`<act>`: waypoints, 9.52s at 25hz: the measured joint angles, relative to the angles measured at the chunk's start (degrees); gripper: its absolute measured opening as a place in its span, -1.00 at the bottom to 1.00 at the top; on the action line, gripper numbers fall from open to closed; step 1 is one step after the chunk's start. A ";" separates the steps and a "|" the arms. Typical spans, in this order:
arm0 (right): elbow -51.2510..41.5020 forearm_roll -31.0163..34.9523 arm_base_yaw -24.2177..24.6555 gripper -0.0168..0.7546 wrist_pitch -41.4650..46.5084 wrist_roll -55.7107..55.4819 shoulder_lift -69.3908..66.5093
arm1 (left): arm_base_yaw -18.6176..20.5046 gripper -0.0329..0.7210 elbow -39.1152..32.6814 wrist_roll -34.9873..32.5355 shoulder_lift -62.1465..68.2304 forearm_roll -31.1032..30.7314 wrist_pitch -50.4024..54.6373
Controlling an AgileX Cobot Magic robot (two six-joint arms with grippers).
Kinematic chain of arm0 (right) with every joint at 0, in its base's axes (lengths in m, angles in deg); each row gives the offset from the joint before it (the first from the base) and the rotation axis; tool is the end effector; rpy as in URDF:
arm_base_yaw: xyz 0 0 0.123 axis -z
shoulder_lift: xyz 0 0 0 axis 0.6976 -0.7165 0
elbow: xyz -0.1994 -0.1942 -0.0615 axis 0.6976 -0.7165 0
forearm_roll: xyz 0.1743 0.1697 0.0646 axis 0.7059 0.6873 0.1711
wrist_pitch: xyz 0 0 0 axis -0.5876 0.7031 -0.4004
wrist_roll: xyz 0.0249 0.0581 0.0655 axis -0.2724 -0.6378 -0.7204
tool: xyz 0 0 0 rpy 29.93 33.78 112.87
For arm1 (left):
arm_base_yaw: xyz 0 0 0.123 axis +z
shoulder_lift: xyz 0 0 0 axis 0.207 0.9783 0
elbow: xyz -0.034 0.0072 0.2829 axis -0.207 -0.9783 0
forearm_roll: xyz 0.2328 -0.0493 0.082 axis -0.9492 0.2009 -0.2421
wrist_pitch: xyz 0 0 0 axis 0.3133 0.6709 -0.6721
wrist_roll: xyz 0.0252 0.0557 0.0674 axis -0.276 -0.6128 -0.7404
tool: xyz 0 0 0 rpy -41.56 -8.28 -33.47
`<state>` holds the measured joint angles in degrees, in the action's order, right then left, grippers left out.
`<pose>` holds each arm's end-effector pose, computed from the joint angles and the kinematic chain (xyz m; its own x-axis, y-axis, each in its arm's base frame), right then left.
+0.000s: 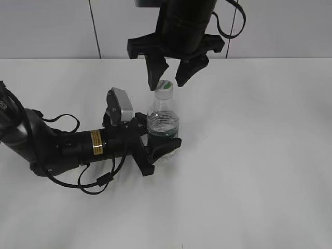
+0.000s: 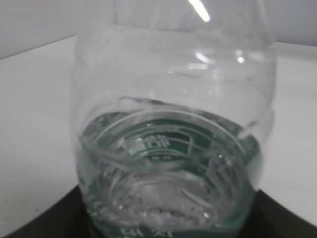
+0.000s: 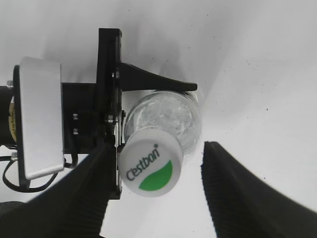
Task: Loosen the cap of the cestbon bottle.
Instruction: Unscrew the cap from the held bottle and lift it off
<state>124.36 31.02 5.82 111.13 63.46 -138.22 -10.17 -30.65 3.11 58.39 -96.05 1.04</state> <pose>0.3407 0.2835 0.2718 -0.8610 -0.4425 -0.2507 -0.4879 0.8579 0.1611 0.3148 -0.2011 0.0483 -0.1045 0.1488 -0.9833 0.9428 0.3296 -0.0503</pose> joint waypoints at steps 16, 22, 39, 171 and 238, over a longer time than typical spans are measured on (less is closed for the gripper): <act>-0.27 0.87 0.00 0.18 0.04 0.49 -0.28 | 0.00 0.17 0.00 0.00 0.00 -0.09 0.00; -0.27 0.87 0.00 0.18 0.04 0.49 -0.28 | 0.00 0.17 0.00 0.00 0.00 -0.14 0.00; -0.29 1.90 0.00 -0.15 0.04 2.01 -0.34 | 0.00 0.17 0.00 0.00 0.00 -0.20 -0.04; 1.34 2.04 0.00 0.49 0.05 2.64 1.89 | 0.05 0.17 0.00 -0.23 0.00 -1.65 -0.10; 0.25 2.60 0.00 0.32 0.05 3.74 -0.28 | 0.05 0.17 0.05 -0.17 0.00 -1.71 -0.10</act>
<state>124.61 33.62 5.82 111.18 67.20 -138.50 -10.11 -30.60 2.94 58.39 -97.75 0.94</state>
